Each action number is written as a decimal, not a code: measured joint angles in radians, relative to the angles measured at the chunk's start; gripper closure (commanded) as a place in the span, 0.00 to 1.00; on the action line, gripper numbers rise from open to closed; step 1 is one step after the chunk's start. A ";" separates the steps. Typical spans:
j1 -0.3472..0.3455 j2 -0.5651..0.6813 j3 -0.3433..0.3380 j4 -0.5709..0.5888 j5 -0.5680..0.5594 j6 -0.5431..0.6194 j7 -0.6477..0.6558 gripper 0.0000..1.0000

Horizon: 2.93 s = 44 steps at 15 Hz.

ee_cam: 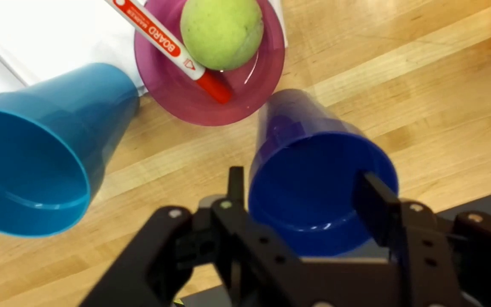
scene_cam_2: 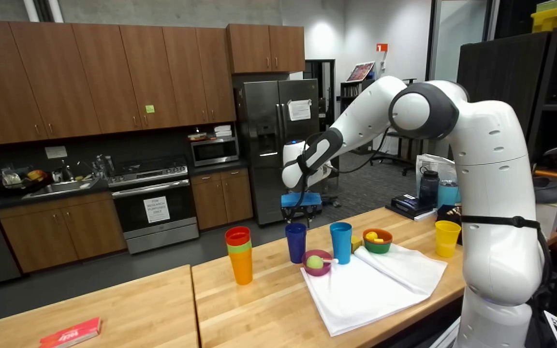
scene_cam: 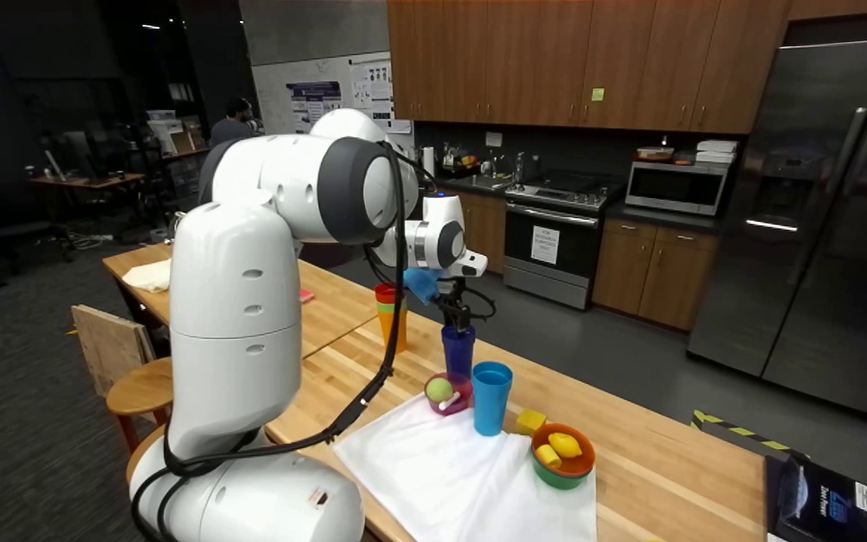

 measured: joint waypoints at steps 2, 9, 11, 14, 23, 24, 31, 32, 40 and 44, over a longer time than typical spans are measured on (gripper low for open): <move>0.019 -0.030 0.019 0.017 -0.022 -0.061 -0.007 0.00; 0.054 -0.116 0.104 0.122 -0.076 -0.259 -0.069 0.00; 0.053 -0.107 0.111 0.136 -0.075 -0.258 -0.088 0.00; 0.052 -0.100 0.111 0.136 -0.075 -0.258 -0.087 0.00; 0.052 -0.099 0.111 0.136 -0.075 -0.258 -0.087 0.00; 0.052 -0.099 0.111 0.136 -0.075 -0.258 -0.087 0.00; 0.052 -0.099 0.111 0.136 -0.075 -0.258 -0.087 0.00; 0.052 -0.099 0.111 0.136 -0.075 -0.258 -0.087 0.00; 0.052 -0.089 0.114 0.139 -0.070 -0.258 -0.101 0.00; 0.058 -0.047 0.140 0.199 -0.063 -0.258 -0.159 0.00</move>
